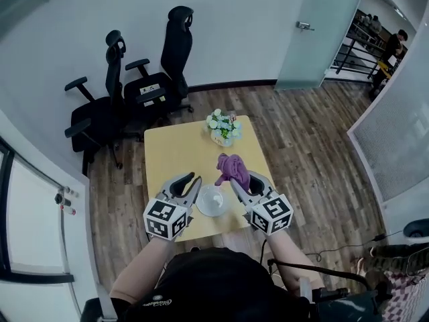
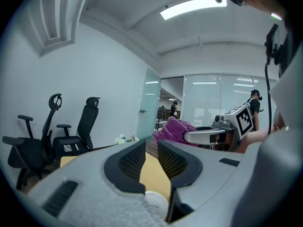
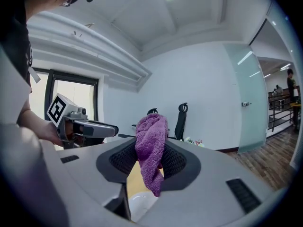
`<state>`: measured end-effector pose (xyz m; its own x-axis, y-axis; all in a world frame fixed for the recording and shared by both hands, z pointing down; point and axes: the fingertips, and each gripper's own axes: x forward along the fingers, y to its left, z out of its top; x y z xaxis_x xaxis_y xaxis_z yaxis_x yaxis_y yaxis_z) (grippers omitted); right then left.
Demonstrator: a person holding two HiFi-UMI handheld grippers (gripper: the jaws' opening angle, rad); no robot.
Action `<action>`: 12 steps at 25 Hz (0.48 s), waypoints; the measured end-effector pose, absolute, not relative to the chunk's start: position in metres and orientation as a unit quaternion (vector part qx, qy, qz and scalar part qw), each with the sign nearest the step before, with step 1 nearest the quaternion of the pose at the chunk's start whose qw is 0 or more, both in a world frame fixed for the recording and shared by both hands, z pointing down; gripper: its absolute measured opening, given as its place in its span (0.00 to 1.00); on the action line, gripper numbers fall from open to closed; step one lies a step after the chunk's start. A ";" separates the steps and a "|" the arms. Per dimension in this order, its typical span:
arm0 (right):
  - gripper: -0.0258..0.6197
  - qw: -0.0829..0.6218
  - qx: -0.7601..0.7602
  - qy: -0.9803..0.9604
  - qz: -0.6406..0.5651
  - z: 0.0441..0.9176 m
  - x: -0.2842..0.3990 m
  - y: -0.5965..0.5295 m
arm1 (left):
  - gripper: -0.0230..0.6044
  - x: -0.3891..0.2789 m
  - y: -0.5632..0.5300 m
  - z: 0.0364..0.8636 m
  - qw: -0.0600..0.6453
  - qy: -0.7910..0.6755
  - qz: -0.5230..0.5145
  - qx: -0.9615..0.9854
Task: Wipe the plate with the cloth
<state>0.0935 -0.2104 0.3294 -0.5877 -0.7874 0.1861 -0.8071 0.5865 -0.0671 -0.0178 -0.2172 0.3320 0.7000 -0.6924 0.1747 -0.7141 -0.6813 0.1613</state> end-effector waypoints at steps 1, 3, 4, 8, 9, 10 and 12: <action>0.24 0.066 0.449 -0.889 0.069 0.327 0.092 -0.210 | 0.16 -0.020 -0.217 0.331 0.103 -0.386 0.049 0.915; 0.24 0.063 0.448 -0.889 0.064 0.325 0.090 -0.210 | 0.16 -0.022 -0.217 0.330 0.098 -0.388 0.048 0.915; 0.24 0.063 0.448 -0.890 0.063 0.325 0.090 -0.210 | 0.16 -0.022 -0.216 0.331 0.097 -0.388 0.048 0.915; 0.24 0.061 0.445 -0.891 0.062 0.324 0.090 -0.210 | 0.16 -0.020 -0.214 0.334 0.099 -0.388 0.051 0.915; 0.24 0.060 0.444 -0.892 0.062 0.323 0.090 -0.211 | 0.16 -0.019 -0.213 0.335 0.100 -0.387 0.052 0.915; 0.24 0.060 0.443 -0.892 0.062 0.323 0.090 -0.211 | 0.16 -0.019 -0.213 0.336 0.101 -0.387 0.052 0.915; 0.24 0.058 0.441 -0.893 0.062 0.323 0.090 -0.211 | 0.16 -0.017 -0.213 0.337 0.102 -0.387 0.053 0.915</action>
<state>0.0905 -0.2110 0.3227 -0.6034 -0.7815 0.1588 -0.7959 0.6026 -0.0587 -0.0174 -0.2135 0.3369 0.6945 -0.6976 0.1762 -0.7193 -0.6792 0.1462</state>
